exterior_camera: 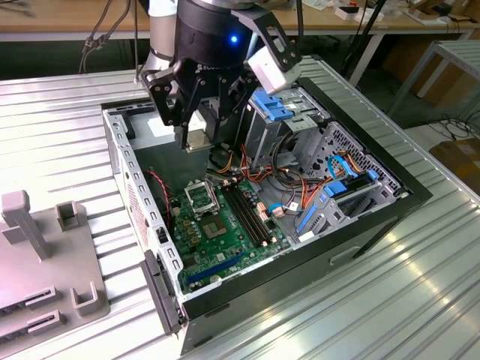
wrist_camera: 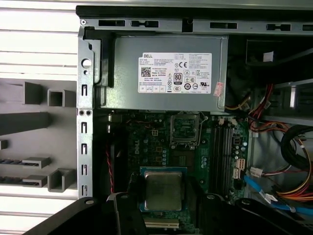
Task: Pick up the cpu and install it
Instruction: 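Pick up the cpu and move it towards the insertion slot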
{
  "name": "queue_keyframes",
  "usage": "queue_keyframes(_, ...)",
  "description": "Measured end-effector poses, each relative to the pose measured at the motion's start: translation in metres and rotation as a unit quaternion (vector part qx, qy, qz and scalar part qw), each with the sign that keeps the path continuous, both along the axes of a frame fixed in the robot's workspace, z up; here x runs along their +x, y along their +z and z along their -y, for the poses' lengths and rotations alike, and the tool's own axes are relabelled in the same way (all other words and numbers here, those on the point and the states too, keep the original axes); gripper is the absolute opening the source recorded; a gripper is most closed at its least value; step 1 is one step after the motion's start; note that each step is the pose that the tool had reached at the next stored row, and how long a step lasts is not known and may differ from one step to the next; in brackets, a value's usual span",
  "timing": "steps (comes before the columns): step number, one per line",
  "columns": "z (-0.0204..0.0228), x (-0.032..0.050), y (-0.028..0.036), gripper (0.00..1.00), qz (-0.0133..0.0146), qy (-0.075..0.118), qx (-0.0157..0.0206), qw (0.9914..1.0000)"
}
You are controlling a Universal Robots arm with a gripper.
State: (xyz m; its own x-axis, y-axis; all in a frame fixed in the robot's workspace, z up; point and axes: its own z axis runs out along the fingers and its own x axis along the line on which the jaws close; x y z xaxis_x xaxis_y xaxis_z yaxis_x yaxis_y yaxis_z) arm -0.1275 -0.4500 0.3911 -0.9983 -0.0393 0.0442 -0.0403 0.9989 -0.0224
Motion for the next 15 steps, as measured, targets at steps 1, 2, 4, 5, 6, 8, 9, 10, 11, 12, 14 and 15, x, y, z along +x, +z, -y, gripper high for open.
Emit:
queue_keyframes(1, 0.0, 0.0012, 0.0, 0.47, 0.0, 0.0, 0.0, 1.0)
queue_keyframes(2, 0.0, 0.0024, 0.0, 0.47, 0.0, 0.0, 0.0, 1.0)
queue_keyframes(4, 0.0, 0.0039, 0.0, 0.47, 0.0, 0.0, 0.0, 1.0)
queue_keyframes(5, 0.0, 0.0047, 0.0, 0.47, 0.0, 0.0, 0.0, 1.0)
queue_keyframes(6, 0.0, 0.0056, 0.0, 0.47, 0.0, 0.0, 0.0, 1.0)
queue_keyframes(8, 0.0, 0.0072, 0.0, 0.47, 0.0, 0.0, 0.0, 1.0)
queue_keyframes(9, 0.0, 0.008, 0.0, 0.47, 0.0, 0.0, 0.0, 1.0)
queue_keyframes(10, 0.0, 0.0089, 0.0, 0.47, 0.0, 0.0, 0.0, 1.0)
queue_keyframes(11, 0.0, 0.0098, 0.0, 0.47, 0.0, 0.0, 0.0, 1.0)
queue_keyframes(12, 0.0, 0.0107, 0.0, 0.47, 0.0, 0.0, 0.0, 1.0)
queue_keyframes(14, 0.0, 0.0142, 0.0, 0.47, 0.0, 0.0, 0.0, 1.0)
queue_keyframes(15, 0.0, 0.0151, 0.0, 0.47, 0.0, 0.0, 0.0, 1.0)
